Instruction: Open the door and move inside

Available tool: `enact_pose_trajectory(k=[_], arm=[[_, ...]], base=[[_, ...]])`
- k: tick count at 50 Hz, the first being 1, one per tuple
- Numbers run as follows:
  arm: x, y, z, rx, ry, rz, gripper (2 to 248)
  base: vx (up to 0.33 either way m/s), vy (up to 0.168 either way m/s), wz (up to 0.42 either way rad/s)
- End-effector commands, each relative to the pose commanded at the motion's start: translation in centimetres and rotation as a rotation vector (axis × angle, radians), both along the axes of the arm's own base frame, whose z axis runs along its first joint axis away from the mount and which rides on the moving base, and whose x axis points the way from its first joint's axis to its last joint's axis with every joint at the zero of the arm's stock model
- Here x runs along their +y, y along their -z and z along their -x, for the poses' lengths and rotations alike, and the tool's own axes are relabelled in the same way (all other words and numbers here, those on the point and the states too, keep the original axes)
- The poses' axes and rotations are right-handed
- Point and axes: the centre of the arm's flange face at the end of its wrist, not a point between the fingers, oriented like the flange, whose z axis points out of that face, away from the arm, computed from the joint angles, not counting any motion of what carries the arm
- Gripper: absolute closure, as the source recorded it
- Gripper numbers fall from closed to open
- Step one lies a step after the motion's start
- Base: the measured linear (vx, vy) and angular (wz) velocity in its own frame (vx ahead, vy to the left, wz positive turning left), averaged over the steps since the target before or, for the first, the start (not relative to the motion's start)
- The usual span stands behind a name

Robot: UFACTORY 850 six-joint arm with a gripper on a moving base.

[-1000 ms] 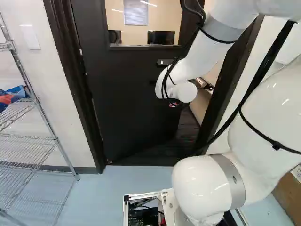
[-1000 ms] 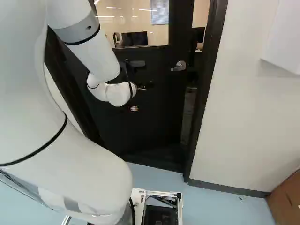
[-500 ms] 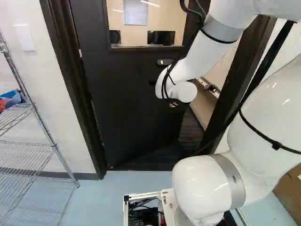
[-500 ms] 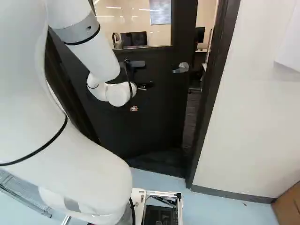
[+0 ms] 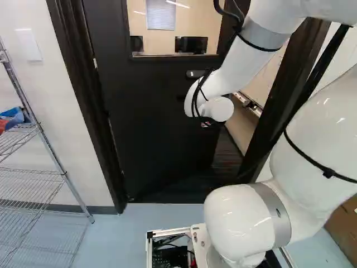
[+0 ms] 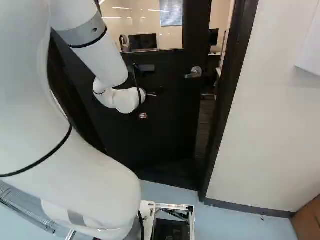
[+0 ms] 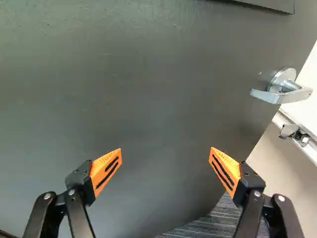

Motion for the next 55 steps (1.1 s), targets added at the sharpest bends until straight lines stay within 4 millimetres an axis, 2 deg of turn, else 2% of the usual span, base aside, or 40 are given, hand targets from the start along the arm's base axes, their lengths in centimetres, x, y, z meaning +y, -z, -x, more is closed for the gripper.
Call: enact_pose_trajectory(k=[16, 39, 55], arm=[[-0.2, 0.0, -0.1, 0.002, 0.036, -0.024, 3], [-1.0, 0.5, -0.4, 0.050, 0.213, -0.149, 3], [-0.9, 0.9, -1.7, 0.090, 0.324, -0.244, 3]], base=[[0.000, 0.000, 0.000], [0.000, 0.000, 0.000], [0.000, 0.000, 0.000]])
